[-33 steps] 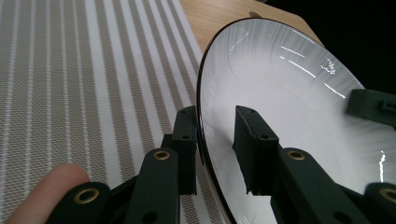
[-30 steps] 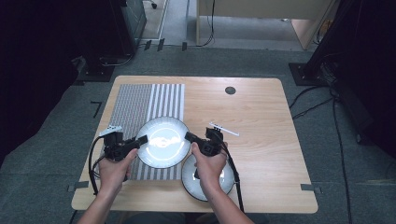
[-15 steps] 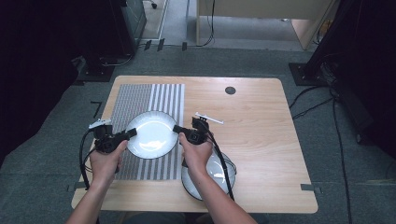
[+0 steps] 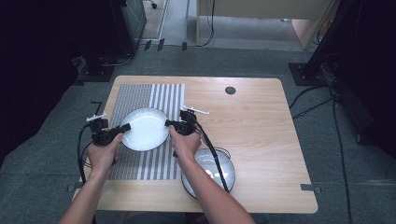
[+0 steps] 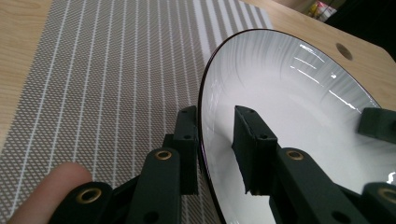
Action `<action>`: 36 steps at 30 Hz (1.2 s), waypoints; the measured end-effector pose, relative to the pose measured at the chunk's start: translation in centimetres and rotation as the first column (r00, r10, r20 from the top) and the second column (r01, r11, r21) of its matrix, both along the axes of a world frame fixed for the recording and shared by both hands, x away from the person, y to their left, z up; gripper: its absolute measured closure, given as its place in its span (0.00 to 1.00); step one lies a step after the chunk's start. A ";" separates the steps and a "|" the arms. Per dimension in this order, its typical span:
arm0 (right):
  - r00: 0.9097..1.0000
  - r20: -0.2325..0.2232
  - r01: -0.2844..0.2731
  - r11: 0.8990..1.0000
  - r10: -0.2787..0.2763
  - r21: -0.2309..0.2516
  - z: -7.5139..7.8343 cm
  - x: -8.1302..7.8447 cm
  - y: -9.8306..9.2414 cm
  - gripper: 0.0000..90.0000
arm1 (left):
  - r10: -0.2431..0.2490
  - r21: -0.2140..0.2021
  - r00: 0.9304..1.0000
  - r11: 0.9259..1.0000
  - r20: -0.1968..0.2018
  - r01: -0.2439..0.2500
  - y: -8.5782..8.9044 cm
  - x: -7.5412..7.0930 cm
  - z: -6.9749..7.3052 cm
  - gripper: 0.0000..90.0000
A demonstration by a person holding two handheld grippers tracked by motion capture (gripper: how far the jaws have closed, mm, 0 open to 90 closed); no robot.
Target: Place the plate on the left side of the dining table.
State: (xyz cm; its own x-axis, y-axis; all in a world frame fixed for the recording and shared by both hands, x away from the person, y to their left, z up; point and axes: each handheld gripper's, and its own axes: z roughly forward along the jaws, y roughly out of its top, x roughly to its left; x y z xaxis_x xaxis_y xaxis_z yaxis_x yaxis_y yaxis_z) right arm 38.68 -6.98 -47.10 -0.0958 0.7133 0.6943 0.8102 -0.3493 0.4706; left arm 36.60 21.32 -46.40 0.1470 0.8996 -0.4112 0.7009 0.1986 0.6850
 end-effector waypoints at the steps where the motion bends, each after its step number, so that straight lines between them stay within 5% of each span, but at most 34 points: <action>1: 1.000 0.001 -0.002 1.000 0.002 -0.019 -0.4 0.7 0.4 0.95 | 0.006 0.010 1.000 1.000 -0.007 -0.006 0.1 0.6 -0.3 0.80; 12: 1.000 0.031 0.001 0.996 0.002 -0.087 -2.3 3.9 1.8 0.95 | 0.053 0.054 0.998 0.997 -0.020 -0.052 0.1 3.8 -1.2 0.82; 16: 1.000 0.025 0.017 0.997 -0.015 -0.071 -3.1 4.6 1.8 0.95 | 0.063 0.070 0.998 0.996 -0.026 -0.062 -0.1 4.6 -1.9 0.81; 19: 0.999 0.029 0.024 0.996 -0.021 -0.089 -3.5 5.0 2.0 0.95 | 0.065 0.084 0.996 0.995 -0.054 -0.061 0.0 5.2 -2.1 0.80; 23: 0.999 0.044 0.024 0.996 -0.020 -0.091 -3.8 5.1 2.5 0.95 | 0.080 0.100 0.996 0.992 -0.045 -0.075 0.0 5.6 -2.1 0.80; 36: 0.998 0.055 0.033 0.993 -0.027 -0.113 -4.8 5.4 2.4 0.95 | 0.061 0.088 0.994 0.995 -0.085 -0.054 0.1 6.4 -3.4 0.80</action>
State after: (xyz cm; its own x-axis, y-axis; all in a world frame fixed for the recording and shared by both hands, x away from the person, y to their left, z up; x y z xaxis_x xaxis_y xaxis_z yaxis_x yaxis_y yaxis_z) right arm 44.06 -4.56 -51.89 -0.1083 0.7903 0.6031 0.7727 -0.3147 0.5512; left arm 42.99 21.44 -49.75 0.0608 0.9380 -0.3414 0.7480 0.1836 0.6378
